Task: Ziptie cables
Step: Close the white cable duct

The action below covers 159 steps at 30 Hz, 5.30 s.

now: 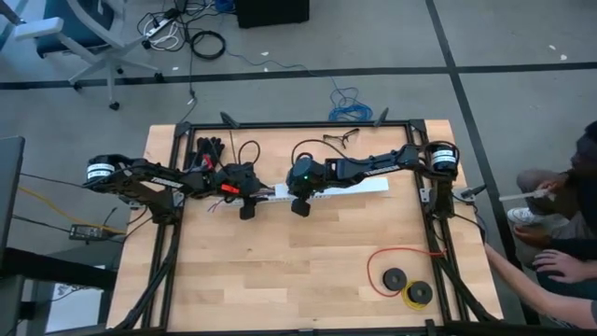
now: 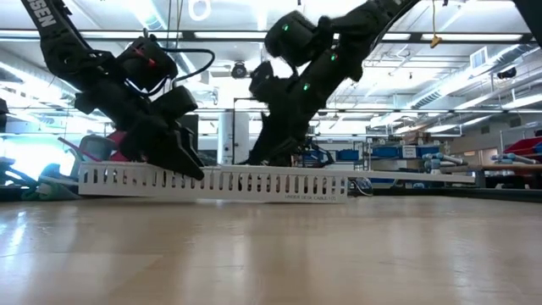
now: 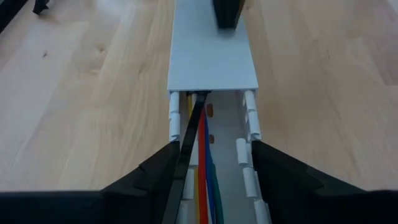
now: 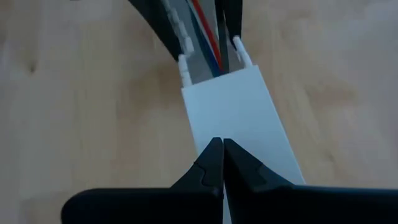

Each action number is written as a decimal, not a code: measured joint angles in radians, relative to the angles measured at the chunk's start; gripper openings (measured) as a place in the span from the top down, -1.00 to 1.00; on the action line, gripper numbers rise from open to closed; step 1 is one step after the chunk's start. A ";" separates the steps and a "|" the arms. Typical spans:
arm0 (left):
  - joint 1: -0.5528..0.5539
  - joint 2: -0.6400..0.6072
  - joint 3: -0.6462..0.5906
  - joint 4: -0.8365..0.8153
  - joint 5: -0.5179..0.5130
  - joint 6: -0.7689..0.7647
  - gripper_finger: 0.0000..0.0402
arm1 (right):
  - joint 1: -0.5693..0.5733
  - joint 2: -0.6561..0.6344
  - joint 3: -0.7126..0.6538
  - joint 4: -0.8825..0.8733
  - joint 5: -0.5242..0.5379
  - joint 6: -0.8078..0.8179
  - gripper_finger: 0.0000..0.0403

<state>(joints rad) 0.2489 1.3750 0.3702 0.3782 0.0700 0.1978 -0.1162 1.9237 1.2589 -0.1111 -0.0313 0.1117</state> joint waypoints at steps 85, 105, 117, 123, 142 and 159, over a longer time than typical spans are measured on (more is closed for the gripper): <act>0.034 -0.091 0.000 -0.217 -0.144 0.049 -0.34 | -0.017 0.084 0.000 0.236 -0.113 -0.025 1.00; 0.034 -0.090 0.000 -0.208 -0.125 0.033 -0.04 | -0.017 -0.038 0.001 -0.076 0.087 0.011 1.00; 0.034 -0.088 -0.004 -0.159 -0.089 0.008 -0.04 | -0.051 0.152 0.003 0.320 -0.088 0.052 1.00; 0.033 -0.088 -0.002 -0.137 -0.075 0.005 -0.04 | -0.045 0.130 -0.001 0.403 -0.086 -0.037 1.00; 0.033 -0.052 -0.001 -0.103 -0.065 -0.002 -0.04 | -0.028 0.019 0.001 -0.051 0.011 0.046 1.00; 0.031 0.014 0.002 0.000 -0.053 -0.053 -0.06 | -0.019 0.054 0.083 0.241 -0.048 -0.122 1.00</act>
<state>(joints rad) 0.2802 1.3895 0.3725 0.3785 0.0175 0.1448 -0.1347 1.9780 1.3418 0.1303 -0.0795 -0.0101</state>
